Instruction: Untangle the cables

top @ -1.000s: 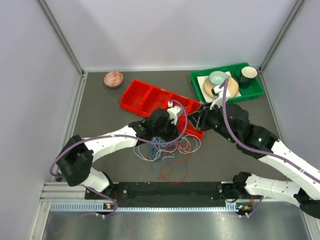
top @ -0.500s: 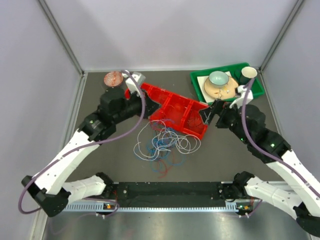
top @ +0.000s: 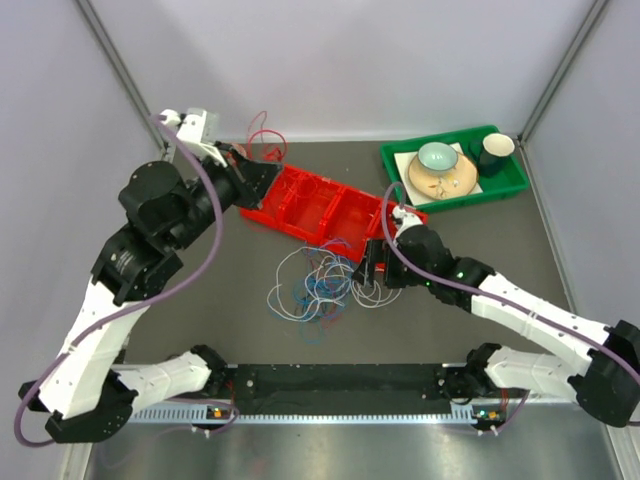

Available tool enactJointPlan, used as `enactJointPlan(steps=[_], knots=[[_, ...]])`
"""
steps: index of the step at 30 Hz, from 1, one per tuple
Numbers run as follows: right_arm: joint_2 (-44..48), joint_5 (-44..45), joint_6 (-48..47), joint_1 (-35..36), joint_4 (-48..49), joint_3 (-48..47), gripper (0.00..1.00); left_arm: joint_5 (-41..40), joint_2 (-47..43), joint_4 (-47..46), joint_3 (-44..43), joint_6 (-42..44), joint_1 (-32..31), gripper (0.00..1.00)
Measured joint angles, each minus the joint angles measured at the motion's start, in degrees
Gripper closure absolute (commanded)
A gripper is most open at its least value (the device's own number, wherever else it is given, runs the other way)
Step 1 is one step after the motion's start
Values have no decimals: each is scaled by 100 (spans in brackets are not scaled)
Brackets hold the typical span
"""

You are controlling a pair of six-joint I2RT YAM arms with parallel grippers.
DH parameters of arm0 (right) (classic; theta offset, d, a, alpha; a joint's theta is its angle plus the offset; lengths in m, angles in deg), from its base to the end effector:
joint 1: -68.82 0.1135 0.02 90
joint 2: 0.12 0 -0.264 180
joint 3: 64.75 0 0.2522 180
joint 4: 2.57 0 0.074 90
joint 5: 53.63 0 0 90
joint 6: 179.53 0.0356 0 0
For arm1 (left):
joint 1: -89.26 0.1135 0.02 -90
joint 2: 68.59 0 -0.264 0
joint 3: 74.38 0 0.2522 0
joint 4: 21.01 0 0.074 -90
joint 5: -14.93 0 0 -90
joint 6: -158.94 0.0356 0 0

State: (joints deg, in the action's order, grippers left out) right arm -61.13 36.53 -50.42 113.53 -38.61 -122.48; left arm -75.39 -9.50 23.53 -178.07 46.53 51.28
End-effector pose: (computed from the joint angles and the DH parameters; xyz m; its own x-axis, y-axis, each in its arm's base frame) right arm 0.1625 0.1608 0.2605 -0.7922 0.1034 -0.6014 -0.2606 0.8338 0.4866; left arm 0.1369 -0.1066 0.5172 -0.2322 -0.3024 -0.9245 0.5651 0.7316 -0.3812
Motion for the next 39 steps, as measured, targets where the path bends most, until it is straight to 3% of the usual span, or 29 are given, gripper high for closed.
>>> enactJointPlan(steps=[8,16,19,21,26,30,31,34,35,39], knots=[[-455,-122,114,275,968,129,2,-933,-125,33,-315,-20,4,100],[-1093,-262,52,404,1272,127,6,-1596,-118,87,-719,-35,4,100],[-1300,-323,33,444,1355,122,16,-1740,-120,72,-990,-33,4,100],[-1425,-350,35,476,1436,122,30,-1762,-118,42,-1108,-33,4,100],[-1781,-463,63,538,1749,120,32,-1755,-116,-20,-1261,-35,4,100],[-2122,-503,122,627,1952,109,45,-1755,-83,-20,-1285,-37,4,100],[-2201,-503,144,651,2006,96,51,-1755,-83,-20,-1285,-37,4,100],[-2345,-501,170,688,2142,76,81,-1762,-81,-17,-1285,-26,4,100],[-2378,-501,212,695,2199,76,98,-1768,-81,-15,-1285,-17,4,100],[-2424,-472,271,695,2339,79,100,-1875,-55,48,-1353,37,4,100]])
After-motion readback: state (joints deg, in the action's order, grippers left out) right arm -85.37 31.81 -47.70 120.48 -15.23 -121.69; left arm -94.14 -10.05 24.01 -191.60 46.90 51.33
